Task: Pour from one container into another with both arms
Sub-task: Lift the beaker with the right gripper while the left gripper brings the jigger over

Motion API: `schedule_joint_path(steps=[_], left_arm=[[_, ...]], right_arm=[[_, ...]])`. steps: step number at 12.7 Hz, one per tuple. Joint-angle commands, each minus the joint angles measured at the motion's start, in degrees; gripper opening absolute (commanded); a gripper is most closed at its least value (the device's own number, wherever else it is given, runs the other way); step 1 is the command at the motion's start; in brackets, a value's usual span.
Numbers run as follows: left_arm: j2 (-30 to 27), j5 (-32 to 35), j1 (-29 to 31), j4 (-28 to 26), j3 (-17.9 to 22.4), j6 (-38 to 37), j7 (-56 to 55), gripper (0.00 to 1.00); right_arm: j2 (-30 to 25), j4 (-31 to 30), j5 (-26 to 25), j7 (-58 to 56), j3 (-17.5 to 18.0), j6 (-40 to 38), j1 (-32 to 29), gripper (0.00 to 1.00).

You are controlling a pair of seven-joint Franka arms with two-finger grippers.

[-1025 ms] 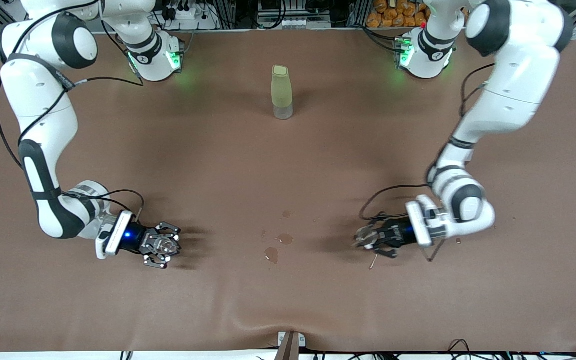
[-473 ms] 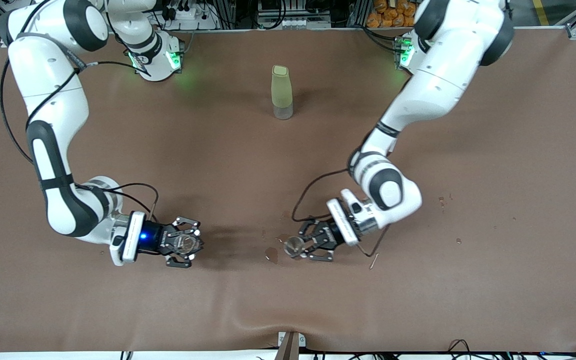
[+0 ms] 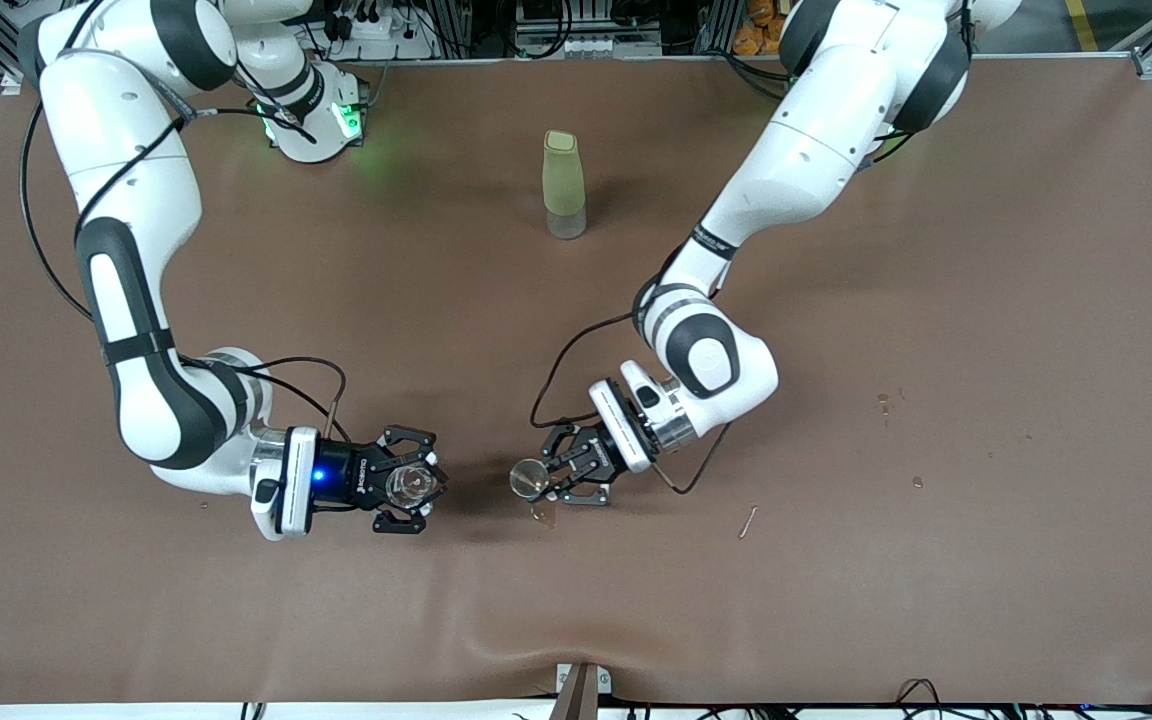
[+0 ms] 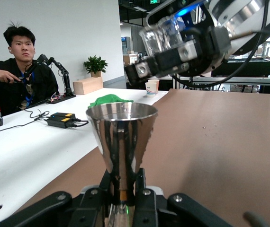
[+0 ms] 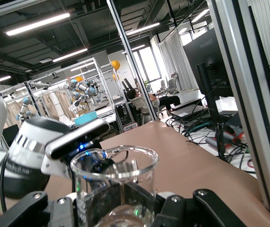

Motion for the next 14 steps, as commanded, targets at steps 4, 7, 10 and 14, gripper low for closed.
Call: schedule_joint_path(steps=[4,7,10,14], left_arm=[[2.6,-5.7,-3.1,4.5,1.4,1.4,-0.4,0.00],[2.6,-10.2,-4.7,4.4,1.7,1.4,-0.4,0.00],[2.7,-10.4,-4.8,4.4,1.8,1.4,-0.1,0.00],[3.0,-10.4,-5.0,4.4,2.0,1.4,0.1,0.00]], right_arm=[[-5.1,-3.2,1.0,10.1,-0.5,1.7,3.3,0.00],[-8.8,-7.4,1.1,15.2,-0.6,2.0,3.5,0.00],[-12.1,-11.3,1.0,20.4,-0.5,1.6,3.5,0.00],[-13.6,-14.2,0.9,26.0,-0.5,-0.1,3.6,0.00]])
